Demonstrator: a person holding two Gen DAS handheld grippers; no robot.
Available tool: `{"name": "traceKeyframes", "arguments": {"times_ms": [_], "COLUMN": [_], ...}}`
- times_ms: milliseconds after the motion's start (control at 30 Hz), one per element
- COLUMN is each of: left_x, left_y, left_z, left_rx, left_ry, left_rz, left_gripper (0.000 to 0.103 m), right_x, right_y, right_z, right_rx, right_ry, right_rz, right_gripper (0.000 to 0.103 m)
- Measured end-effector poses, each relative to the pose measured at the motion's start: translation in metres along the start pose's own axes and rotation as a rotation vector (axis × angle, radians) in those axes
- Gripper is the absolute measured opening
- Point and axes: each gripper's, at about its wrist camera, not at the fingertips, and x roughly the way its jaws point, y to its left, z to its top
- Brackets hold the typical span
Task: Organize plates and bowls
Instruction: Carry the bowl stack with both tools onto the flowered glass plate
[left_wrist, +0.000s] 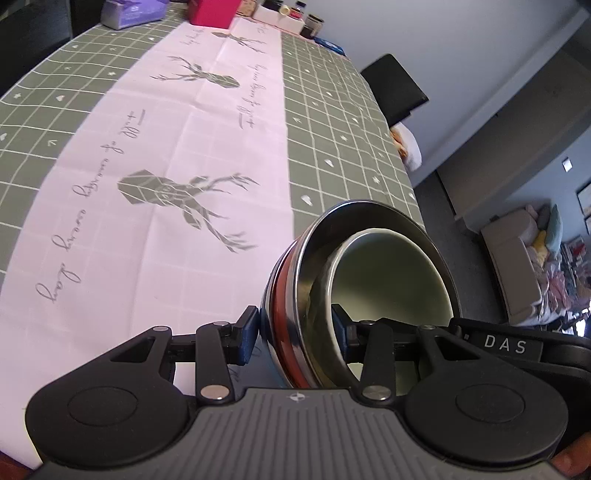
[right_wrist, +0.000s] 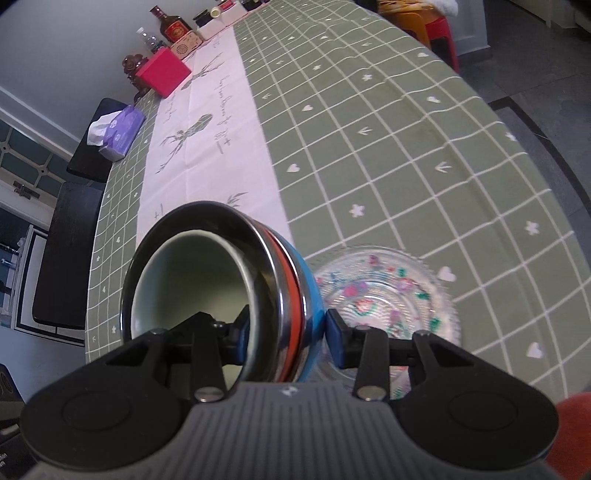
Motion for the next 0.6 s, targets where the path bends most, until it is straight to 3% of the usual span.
{"name": "traceKeyframes", "arguments": {"times_ms": [600], "left_x": [0.025], "left_y": [-0.031], "left_z": [-0.025], "left_rx": [0.010], "left_ry": [0.110], "left_rz": [-0.020], "left_gripper": [0.046], "right_x": [-0.016], "right_y": [-0.052], "right_z": [-0.007], "right_rx": [0.039], "right_ry": [0.036], "right_rz": [-0.038], "right_gripper": [0.040]}}
